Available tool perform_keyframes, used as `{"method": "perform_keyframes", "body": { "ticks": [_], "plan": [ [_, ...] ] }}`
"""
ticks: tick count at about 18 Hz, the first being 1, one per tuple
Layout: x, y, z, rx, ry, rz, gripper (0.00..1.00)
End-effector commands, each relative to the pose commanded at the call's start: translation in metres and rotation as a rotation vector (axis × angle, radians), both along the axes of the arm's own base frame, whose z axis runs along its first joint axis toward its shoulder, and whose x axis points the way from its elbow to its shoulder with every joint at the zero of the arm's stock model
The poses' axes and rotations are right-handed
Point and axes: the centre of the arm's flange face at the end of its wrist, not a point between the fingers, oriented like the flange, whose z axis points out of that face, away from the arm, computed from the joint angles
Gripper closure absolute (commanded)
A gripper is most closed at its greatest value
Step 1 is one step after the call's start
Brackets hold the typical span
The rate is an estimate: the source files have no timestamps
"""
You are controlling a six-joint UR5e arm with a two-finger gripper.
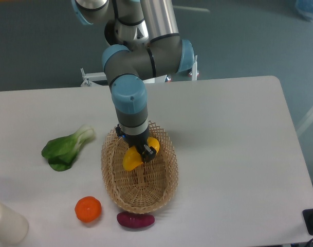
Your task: Place the mango in the basket
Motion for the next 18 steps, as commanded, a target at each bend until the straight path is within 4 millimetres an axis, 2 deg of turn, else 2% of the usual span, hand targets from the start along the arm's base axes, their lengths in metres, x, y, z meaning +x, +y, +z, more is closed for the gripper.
{"method": "perform_keyframes", "body": {
  "ticks": [2,7,11,12,14,18],
  "plan": [
    [-0.003,0.002,0.000,0.001,0.004,0.005,0.00],
    [-0.038,-0.001,0.026,0.046,0.040,0.050,0.00],
    [-0.085,0.003,0.050,0.078,0.080,0.086,0.00],
    [-0.096,0.001,0.049,0.073,0.081,0.090,0.00],
    [-0.134,-0.017,0.048,0.072,0.084,0.123,0.00],
    [-0.183,-0.045,0.056,0.005,0.029,0.022,0.00]
  ]
}}
